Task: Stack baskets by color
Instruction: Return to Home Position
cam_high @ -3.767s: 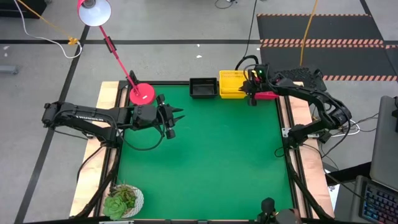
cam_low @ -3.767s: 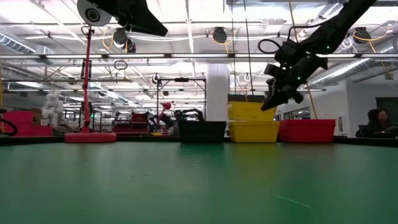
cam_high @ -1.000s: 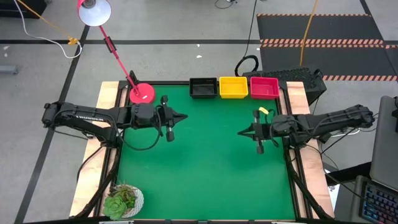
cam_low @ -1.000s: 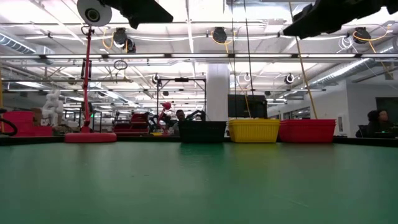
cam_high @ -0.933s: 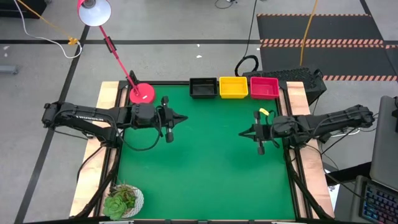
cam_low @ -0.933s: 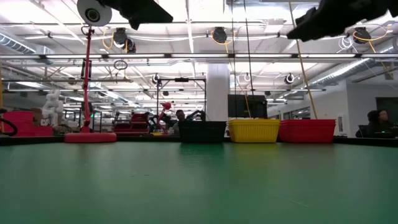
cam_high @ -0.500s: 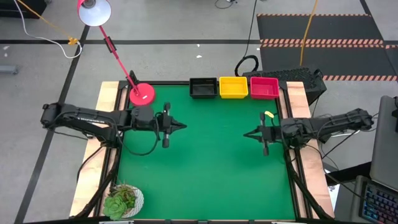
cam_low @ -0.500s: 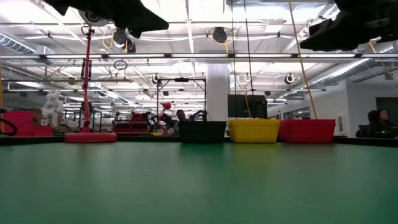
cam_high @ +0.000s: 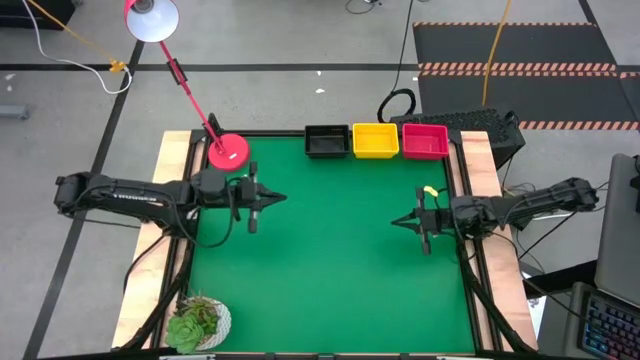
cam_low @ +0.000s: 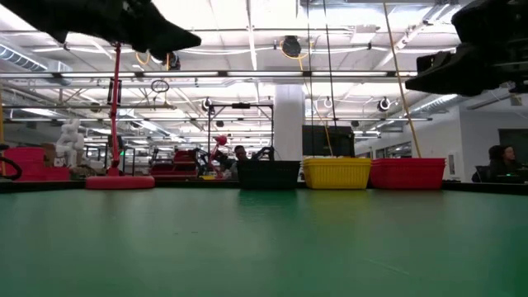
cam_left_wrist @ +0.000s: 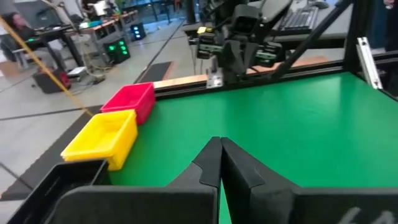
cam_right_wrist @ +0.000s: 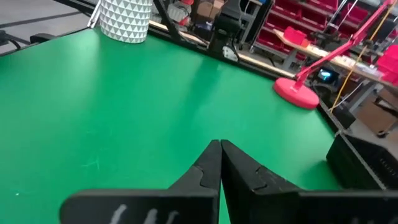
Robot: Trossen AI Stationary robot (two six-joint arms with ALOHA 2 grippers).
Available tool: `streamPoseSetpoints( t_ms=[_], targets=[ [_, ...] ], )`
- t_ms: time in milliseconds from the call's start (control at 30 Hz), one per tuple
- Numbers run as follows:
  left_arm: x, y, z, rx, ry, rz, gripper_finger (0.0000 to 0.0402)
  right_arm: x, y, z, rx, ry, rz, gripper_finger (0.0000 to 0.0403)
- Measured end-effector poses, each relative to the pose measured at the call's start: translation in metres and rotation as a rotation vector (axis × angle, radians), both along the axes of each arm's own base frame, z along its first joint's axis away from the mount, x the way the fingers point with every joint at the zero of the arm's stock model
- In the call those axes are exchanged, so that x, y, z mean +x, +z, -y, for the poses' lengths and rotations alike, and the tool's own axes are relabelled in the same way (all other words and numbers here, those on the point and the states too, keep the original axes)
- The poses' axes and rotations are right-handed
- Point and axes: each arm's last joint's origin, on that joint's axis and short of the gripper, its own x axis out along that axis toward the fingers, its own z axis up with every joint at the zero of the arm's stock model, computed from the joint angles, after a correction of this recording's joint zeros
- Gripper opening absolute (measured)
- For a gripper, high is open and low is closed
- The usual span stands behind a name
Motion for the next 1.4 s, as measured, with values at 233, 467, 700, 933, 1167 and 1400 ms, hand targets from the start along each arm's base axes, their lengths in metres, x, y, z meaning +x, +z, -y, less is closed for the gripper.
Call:
streamPoseSetpoints(
  t_ms=[233,467,700,933,1167,1400],
  targets=[
    [-0.018,-0.015,-0.003,-0.041,0.032,0.029,0.0005,-0.003,-0.014,0.0,0.013,-0.003,-0.013,0.0],
    [-0.024,-0.03,-0.002,-0.067,0.018,0.122,0.0003,-0.003,-0.015,0.0,0.006,0.026,0.097,0.0],
    [-0.028,-0.043,0.0,-0.08,-0.021,0.091,0.0013,-0.003,-0.014,0.002,-0.029,0.015,0.107,0.0],
    [-0.034,-0.058,0.0,-0.096,-0.031,0.058,0.0005,-0.006,-0.01,0.004,-0.033,0.001,0.143,0.0],
    [-0.05,-0.075,0.001,-0.106,-0.014,0.073,0.0005,-0.008,-0.007,0.004,-0.036,0.003,0.177,0.0],
    [-0.069,-0.09,0.002,-0.107,0.001,0.119,0.0005,-0.01,-0.006,0.004,-0.05,0.003,0.185,0.0]
  ],
)
